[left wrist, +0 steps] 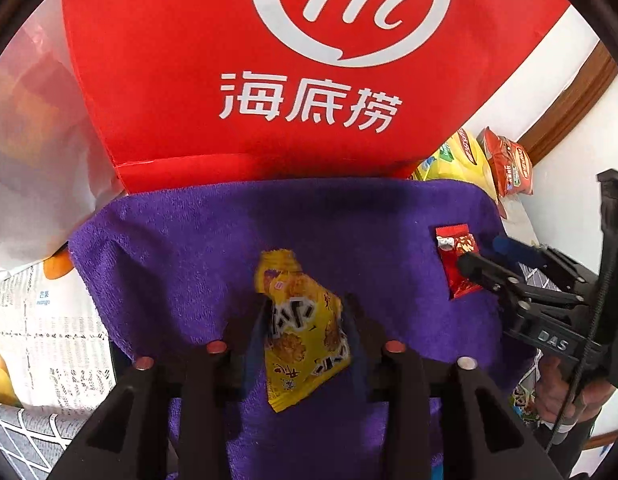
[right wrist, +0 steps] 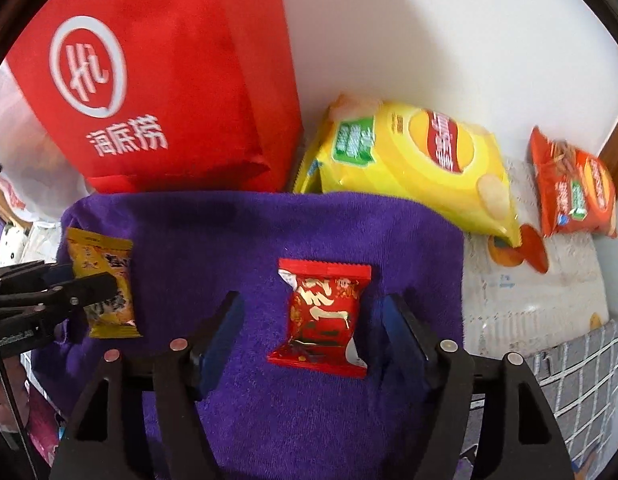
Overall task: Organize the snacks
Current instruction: 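Open the right tool onto the purple towel while the left tool releases the yellow bag there, then grasp the green snack bag with the right tool while the left tool grasps the pink bag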
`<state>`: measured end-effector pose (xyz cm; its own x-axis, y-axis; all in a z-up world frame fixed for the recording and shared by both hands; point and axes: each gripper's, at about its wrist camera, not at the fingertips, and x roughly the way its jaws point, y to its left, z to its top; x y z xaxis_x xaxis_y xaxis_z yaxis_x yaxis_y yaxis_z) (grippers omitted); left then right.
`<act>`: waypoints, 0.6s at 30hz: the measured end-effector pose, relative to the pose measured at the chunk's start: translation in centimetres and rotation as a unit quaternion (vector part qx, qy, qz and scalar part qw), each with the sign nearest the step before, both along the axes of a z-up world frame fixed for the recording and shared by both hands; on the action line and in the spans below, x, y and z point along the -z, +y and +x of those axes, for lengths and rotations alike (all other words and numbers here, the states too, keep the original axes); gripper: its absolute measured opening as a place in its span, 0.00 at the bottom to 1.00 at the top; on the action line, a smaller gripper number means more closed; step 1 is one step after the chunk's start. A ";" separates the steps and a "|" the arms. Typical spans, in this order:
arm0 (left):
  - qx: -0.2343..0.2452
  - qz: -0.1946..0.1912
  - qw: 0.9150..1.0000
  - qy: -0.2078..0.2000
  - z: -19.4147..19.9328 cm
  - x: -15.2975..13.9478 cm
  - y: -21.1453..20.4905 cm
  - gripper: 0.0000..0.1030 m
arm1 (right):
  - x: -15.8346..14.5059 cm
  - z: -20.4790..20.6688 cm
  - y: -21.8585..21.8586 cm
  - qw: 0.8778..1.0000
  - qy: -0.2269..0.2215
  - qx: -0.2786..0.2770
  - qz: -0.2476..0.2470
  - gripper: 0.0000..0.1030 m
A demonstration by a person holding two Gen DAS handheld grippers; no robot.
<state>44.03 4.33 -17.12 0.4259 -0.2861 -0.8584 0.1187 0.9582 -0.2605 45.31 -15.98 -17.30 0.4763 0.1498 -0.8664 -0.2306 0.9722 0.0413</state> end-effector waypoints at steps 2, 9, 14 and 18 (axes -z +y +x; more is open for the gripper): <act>-0.001 0.006 1.000 -0.007 -0.1 -0.4 -0.1 0.72 | -0.8 -0.4 0.1 1.000 -0.013 -0.005 0.000 0.76; -0.003 0.020 0.999 -0.037 -1.1 -2.5 -0.1 0.73 | -3.5 -1.9 0.5 0.999 -0.052 0.000 0.008 0.76; -0.006 0.014 0.999 -0.047 -1.9 -3.8 0.7 0.73 | -6.3 -3.9 1.1 0.996 -0.084 -0.001 0.030 0.76; -0.010 0.013 0.998 -0.065 -2.7 -5.4 1.3 0.73 | -7.9 -5.1 0.8 0.993 -0.116 0.006 0.037 0.76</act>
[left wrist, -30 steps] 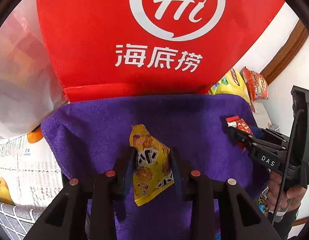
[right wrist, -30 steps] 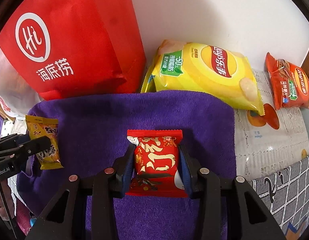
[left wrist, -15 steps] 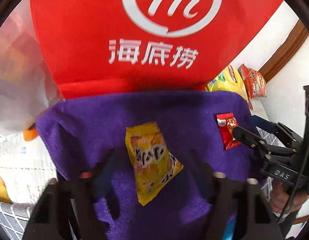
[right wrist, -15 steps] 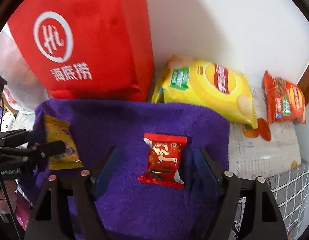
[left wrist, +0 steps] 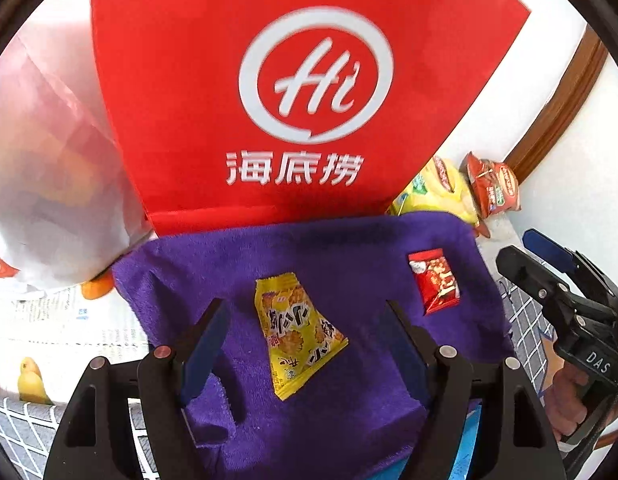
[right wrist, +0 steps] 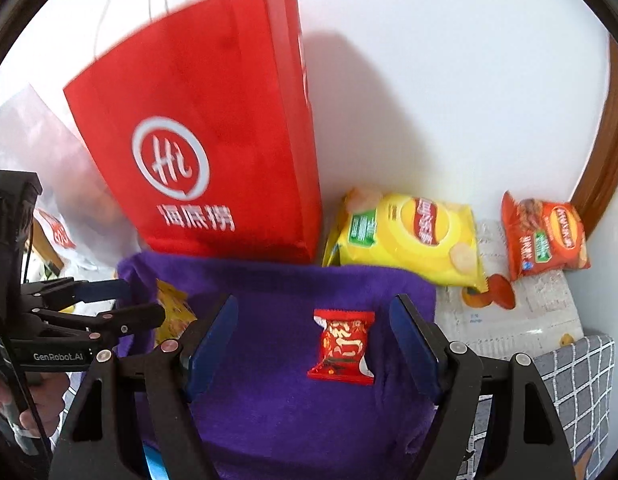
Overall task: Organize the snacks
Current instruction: 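Grasp the green snack bag with the right tool while the left tool grasps the pink bag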
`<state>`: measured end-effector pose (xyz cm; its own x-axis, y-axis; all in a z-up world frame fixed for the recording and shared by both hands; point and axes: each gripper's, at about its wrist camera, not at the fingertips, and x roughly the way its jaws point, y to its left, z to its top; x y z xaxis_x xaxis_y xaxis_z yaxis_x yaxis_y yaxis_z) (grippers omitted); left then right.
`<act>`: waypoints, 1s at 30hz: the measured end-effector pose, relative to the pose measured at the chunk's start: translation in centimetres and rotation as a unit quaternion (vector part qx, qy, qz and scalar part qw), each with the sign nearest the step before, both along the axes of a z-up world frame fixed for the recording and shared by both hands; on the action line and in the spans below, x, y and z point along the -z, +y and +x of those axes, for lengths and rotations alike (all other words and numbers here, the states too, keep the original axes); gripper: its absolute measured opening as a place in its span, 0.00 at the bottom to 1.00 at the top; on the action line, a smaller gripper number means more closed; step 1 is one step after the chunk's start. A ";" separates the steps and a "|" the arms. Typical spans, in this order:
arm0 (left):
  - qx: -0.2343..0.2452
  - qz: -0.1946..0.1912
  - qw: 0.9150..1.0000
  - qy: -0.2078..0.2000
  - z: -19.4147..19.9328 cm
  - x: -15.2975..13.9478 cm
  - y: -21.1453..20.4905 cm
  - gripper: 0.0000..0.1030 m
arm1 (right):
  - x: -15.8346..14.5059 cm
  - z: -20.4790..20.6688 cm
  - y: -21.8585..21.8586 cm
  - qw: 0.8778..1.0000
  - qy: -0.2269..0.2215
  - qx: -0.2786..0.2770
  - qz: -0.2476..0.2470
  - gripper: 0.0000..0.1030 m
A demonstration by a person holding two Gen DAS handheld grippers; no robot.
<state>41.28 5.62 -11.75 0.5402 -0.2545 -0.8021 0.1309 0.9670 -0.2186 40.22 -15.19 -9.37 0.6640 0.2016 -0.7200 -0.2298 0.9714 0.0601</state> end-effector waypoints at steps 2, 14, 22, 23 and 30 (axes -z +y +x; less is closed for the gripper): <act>-0.001 0.000 1.000 -0.011 -0.4 -0.7 -0.1 0.73 | -0.4 -0.6 -0.4 1.000 -0.011 0.008 -0.002 0.76; 0.014 -0.007 0.998 -0.062 -4.0 -5.5 -1.2 0.73 | -2.4 -6.4 -3.7 0.998 0.001 0.053 -0.020 0.76; 0.022 0.013 0.998 -0.057 -6.8 -6.6 -1.8 0.73 | -2.3 -11.4 -5.6 0.997 0.019 0.066 -0.033 0.76; 0.020 0.015 0.998 -0.056 -7.2 -6.5 -1.6 0.73 | -2.1 -11.9 -5.8 0.997 0.022 0.065 -0.034 0.76; -0.001 0.025 0.999 -0.041 -9.9 -5.8 -0.1 0.73 | 0.6 -14.5 -7.0 0.997 0.050 0.062 -0.017 0.76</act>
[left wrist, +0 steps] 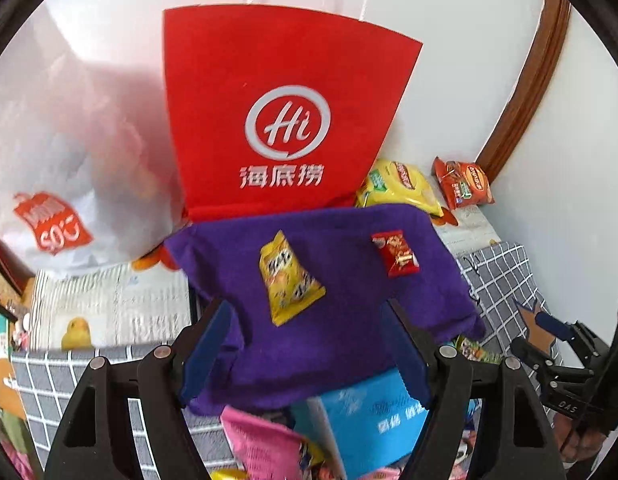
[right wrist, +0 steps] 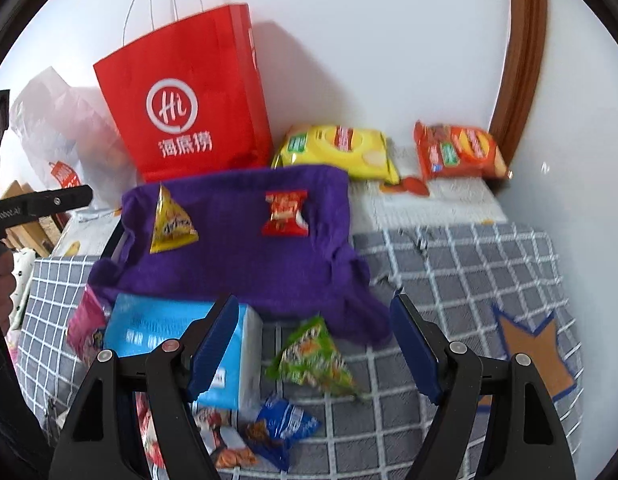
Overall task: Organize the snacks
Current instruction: 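Grasp the green snack bag with the right tool while the left tool grasps the pink bag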
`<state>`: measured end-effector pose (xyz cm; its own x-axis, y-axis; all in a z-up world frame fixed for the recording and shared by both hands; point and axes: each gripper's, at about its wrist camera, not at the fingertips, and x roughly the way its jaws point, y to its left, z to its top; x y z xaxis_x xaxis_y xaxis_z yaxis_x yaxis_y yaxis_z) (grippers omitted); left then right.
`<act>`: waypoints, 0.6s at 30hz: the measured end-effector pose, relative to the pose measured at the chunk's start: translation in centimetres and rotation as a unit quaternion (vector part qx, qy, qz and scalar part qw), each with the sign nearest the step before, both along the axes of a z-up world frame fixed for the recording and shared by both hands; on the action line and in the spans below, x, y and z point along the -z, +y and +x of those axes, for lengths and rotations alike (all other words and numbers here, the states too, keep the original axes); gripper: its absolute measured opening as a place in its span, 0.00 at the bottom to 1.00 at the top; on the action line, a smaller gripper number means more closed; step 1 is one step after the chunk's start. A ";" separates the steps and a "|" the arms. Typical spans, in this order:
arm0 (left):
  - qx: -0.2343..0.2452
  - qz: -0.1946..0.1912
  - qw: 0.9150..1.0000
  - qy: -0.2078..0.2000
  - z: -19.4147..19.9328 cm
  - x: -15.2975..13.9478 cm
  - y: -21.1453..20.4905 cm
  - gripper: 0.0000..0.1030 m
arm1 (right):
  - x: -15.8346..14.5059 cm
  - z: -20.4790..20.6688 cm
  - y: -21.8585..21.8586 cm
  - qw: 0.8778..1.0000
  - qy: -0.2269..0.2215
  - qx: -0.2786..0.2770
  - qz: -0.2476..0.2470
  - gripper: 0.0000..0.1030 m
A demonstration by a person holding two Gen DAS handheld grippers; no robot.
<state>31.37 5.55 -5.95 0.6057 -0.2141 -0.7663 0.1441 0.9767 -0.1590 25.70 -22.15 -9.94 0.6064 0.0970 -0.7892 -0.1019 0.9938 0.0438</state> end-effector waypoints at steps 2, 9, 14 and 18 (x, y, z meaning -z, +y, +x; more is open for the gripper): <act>-0.002 0.001 1.000 0.006 -0.6 0.4 0.2 0.73 | 1.0 -0.4 -0.2 1.000 0.009 -0.001 0.000 0.76; -0.013 0.008 1.000 0.022 -2.5 1.8 0.7 0.73 | 4.3 0.0 -0.4 1.000 0.025 -0.016 -0.010 0.76; -0.028 0.011 0.999 0.025 -4.6 2.6 2.5 0.73 | 7.1 0.6 -0.5 0.998 0.045 -0.030 -0.021 0.73; -0.050 0.005 0.998 0.038 -5.7 3.7 4.0 0.73 | 8.9 1.1 -0.8 0.997 0.060 -0.040 -0.001 0.65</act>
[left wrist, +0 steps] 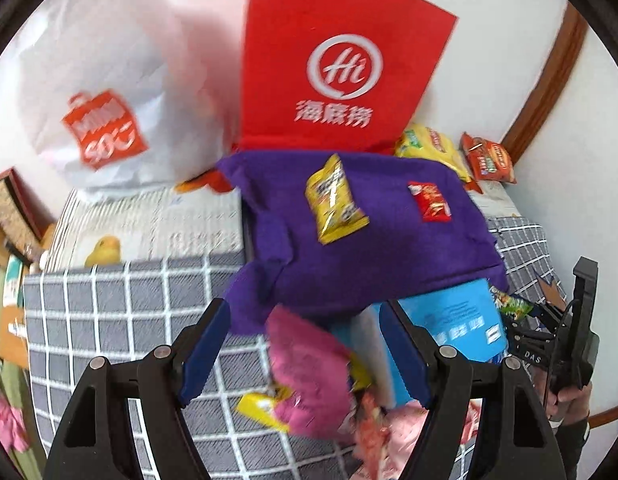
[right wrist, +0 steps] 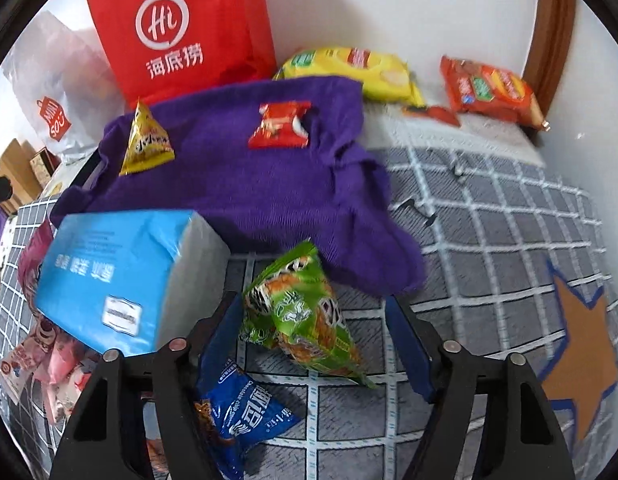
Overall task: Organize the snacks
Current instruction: 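Grasp the green snack bag with the right tool while the left tool grasps the pink bag, then carry the green bag in the right tool while the left tool carries the pink bag toward the towel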
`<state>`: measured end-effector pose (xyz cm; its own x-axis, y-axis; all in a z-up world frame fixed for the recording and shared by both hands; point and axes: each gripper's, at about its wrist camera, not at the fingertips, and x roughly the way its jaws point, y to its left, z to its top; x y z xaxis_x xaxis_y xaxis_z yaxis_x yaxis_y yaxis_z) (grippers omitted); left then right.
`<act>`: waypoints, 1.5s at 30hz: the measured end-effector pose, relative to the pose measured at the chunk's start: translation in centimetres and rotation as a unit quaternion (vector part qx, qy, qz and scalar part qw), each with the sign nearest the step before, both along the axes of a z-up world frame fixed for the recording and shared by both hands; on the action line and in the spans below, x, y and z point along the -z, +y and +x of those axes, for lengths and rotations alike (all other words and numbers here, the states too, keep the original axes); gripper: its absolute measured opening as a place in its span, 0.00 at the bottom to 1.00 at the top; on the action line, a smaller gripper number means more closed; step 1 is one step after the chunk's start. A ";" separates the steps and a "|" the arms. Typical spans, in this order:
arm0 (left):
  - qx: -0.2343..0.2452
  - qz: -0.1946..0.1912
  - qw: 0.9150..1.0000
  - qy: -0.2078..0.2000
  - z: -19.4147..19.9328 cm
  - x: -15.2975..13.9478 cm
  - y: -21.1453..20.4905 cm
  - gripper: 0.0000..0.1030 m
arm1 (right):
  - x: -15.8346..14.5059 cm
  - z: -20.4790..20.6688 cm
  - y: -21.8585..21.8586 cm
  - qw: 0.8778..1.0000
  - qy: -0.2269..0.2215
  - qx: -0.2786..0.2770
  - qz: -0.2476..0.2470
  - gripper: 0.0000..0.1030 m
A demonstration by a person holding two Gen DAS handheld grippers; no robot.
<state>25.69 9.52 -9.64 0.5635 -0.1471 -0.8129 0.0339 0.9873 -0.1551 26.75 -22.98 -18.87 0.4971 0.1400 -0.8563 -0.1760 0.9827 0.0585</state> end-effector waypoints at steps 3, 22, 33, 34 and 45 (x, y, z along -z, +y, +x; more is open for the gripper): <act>-0.014 -0.014 1.000 0.012 -0.9 1.1 1.1 0.73 | 0.8 -0.1 -0.4 0.999 0.006 -0.008 0.043 0.43; 0.040 0.037 0.998 0.039 -1.8 5.8 -2.3 0.73 | -1.3 -6.7 -3.2 0.998 -0.035 0.027 0.039 0.38; 0.021 0.002 0.999 0.030 -2.9 7.0 -0.6 0.49 | -2.2 -8.9 -3.1 0.997 -0.043 0.041 0.042 0.38; 0.018 0.001 1.000 0.024 -3.3 6.7 -0.4 0.49 | -2.3 -9.0 -3.0 0.997 -0.043 0.041 0.043 0.38; -0.007 -0.018 1.000 0.001 -6.5 4.9 2.3 0.49 | -4.3 -10.0 -1.3 0.996 -0.060 0.039 0.059 0.38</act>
